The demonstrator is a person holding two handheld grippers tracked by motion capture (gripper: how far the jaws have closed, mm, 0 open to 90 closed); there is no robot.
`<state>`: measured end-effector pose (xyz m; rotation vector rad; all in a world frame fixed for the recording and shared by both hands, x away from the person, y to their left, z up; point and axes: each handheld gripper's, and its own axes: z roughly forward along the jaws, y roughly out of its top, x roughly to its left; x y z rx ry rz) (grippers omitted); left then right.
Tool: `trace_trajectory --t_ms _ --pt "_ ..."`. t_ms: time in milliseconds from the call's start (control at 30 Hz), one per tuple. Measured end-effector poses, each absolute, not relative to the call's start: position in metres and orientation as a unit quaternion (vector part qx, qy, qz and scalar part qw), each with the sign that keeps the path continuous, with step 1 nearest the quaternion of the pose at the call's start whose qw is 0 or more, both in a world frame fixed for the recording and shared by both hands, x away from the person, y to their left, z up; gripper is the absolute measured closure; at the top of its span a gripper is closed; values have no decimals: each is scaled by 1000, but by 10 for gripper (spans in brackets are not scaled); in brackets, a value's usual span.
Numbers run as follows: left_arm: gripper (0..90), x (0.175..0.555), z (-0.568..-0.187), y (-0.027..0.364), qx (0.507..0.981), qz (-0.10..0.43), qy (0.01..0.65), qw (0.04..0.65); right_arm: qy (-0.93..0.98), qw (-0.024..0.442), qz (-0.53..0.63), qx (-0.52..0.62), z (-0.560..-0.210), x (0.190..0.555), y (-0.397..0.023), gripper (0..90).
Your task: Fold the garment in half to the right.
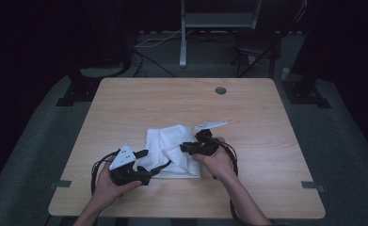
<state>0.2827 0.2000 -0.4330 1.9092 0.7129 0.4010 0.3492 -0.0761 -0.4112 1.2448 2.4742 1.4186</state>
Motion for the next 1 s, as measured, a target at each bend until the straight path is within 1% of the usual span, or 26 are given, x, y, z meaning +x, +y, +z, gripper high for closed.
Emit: trace_trajectory --t_ms 167,300,367,467,533,600,700,900,1000 --pt "203 282 -434 200 793 166 294 507 799 0 468 377 -408 344 -66 853" --pt "203 281 -434 199 795 164 290 507 813 -24 462 353 -408 338 -57 831" --pt "203 280 -434 199 795 163 291 507 824 -40 451 340 -412 335 -52 803" --pt "203 280 -434 198 795 162 286 510 836 -68 436 326 -417 333 -46 718" --pt "203 280 -434 197 794 160 284 512 841 -79 432 315 -418 332 -43 679" --pt "203 279 -433 198 792 158 282 517 840 -88 435 311 -419 332 -43 657" --pt "203 278 -430 201 786 157 284 526 835 -97 448 304 -417 333 -44 641" --pt "203 276 -429 210 780 159 290 530 813 -84 490 303 -406 331 -46 637" --pt "203 276 -430 212 783 162 288 527 803 -95 507 298 -399 330 -46 628"
